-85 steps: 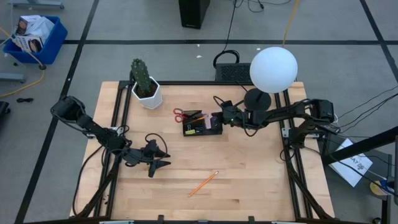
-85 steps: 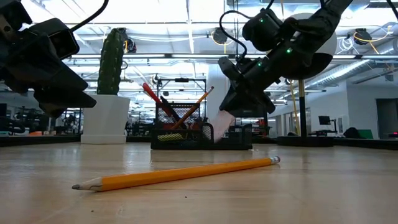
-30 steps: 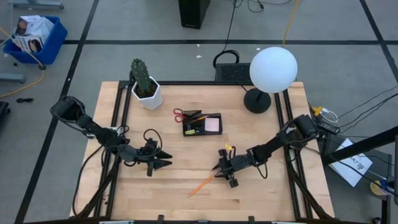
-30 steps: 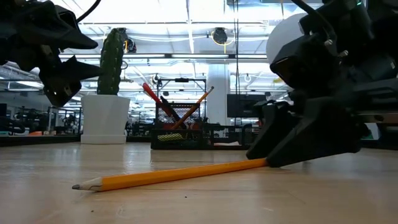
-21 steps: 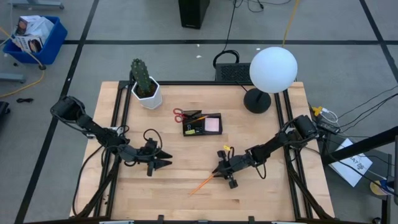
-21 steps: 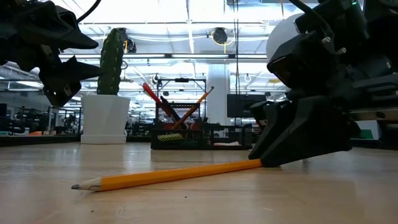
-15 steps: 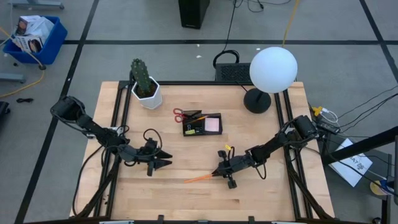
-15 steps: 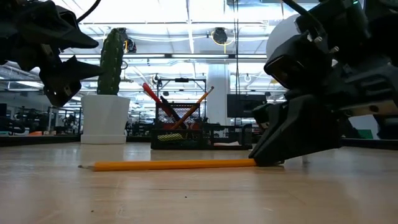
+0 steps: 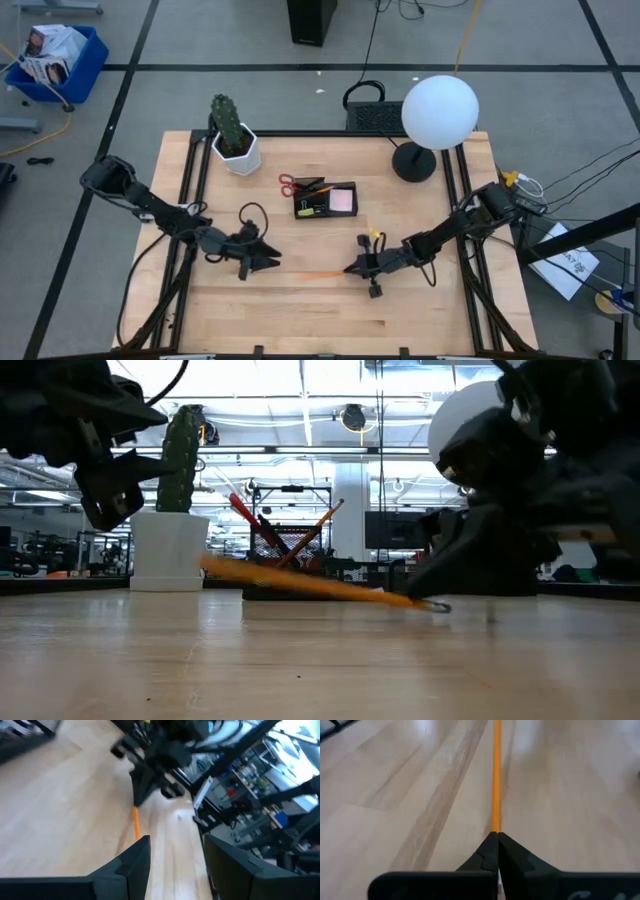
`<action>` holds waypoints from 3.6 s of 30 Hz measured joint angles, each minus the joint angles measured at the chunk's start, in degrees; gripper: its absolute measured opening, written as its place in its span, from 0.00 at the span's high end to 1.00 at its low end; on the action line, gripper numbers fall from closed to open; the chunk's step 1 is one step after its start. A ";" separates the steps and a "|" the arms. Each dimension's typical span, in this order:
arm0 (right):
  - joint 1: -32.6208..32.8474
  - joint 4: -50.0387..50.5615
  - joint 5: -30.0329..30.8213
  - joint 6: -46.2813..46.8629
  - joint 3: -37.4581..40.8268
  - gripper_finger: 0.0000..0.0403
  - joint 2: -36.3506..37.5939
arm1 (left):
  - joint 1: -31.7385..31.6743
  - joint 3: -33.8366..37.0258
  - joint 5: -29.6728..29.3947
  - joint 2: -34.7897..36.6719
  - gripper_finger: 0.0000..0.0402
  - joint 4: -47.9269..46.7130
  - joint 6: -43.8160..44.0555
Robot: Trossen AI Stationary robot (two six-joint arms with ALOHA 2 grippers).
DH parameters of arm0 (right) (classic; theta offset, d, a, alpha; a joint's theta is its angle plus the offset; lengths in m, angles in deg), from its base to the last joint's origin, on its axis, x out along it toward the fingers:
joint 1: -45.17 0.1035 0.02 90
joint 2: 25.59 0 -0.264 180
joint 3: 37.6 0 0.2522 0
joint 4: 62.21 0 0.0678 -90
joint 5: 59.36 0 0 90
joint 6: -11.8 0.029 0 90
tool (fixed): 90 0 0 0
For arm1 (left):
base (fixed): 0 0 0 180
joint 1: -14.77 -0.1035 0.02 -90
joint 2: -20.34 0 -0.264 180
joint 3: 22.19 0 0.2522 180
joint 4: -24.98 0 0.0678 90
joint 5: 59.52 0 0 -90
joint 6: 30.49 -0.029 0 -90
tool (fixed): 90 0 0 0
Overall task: Pick and place office supplies into organizer
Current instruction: Put the orange pencil into the top left of the desk organizer
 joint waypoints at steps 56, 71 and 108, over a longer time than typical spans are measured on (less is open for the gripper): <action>15.93 38.04 18.51 36.47 -30.48 0.57 -17.00 | -5.78 -13.15 7.70 0.00 0.53 -25.48 -0.79; 13.16 6.62 18.72 28.79 -11.19 0.70 -16.88 | -5.76 -13.15 7.76 0.00 0.53 -23.94 -0.52; 11.32 9.16 16.96 9.77 -13.46 0.97 -15.38 | -5.80 -13.12 7.70 0.00 0.53 -23.27 -0.88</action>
